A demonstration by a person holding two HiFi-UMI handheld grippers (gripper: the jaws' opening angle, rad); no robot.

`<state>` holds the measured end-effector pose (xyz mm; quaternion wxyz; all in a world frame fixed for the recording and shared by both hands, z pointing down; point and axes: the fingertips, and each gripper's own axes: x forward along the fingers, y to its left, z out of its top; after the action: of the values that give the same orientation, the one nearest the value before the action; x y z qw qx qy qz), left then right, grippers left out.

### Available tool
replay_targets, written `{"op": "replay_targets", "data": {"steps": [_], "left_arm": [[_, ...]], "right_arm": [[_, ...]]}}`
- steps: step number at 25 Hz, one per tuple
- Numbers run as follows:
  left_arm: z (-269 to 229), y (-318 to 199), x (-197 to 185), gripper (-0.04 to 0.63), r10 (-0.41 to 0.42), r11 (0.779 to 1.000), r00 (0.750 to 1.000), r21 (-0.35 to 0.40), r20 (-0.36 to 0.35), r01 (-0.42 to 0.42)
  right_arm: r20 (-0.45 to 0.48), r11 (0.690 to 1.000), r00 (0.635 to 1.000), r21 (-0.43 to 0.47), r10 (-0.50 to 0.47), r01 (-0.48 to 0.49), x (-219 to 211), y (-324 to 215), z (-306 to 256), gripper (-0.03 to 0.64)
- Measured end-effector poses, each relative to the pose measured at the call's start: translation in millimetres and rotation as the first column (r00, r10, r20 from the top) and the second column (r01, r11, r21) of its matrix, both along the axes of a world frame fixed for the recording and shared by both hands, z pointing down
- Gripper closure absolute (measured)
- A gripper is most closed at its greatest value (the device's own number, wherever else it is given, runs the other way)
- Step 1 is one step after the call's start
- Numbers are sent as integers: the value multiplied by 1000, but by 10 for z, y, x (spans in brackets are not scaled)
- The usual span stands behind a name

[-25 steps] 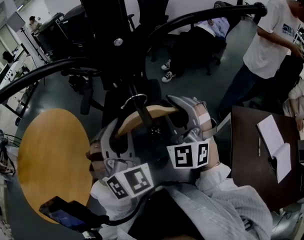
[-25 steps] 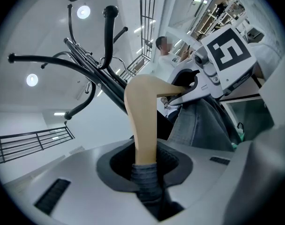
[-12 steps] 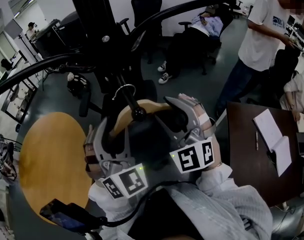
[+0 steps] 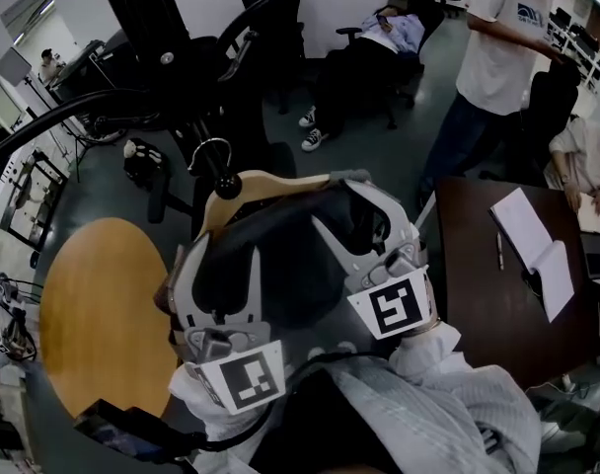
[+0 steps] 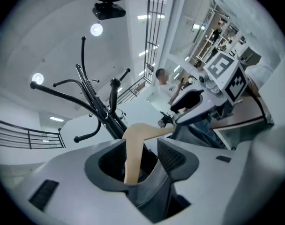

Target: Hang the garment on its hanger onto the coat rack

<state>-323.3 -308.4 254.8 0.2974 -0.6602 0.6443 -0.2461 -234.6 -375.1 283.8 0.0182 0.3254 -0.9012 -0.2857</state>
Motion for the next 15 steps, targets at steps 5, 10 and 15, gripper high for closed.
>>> {"op": "replay_targets", "data": {"steps": [5,10,15], "left_arm": [[-50,-61,428,405,164,985,964,81,-210,-150],[76,-151,982,407,276,960,864,67,-422,-273],[309,-282,1468,539,337,929,825,19,-453,-369]], "right_arm": [[109,992,993,-123,44,-31,254,110,-7,436],[237,981,967,-189,92,-47,708,285,-7,467],[195,971,959,-164,204,-173,1054,329,95,606]]}}
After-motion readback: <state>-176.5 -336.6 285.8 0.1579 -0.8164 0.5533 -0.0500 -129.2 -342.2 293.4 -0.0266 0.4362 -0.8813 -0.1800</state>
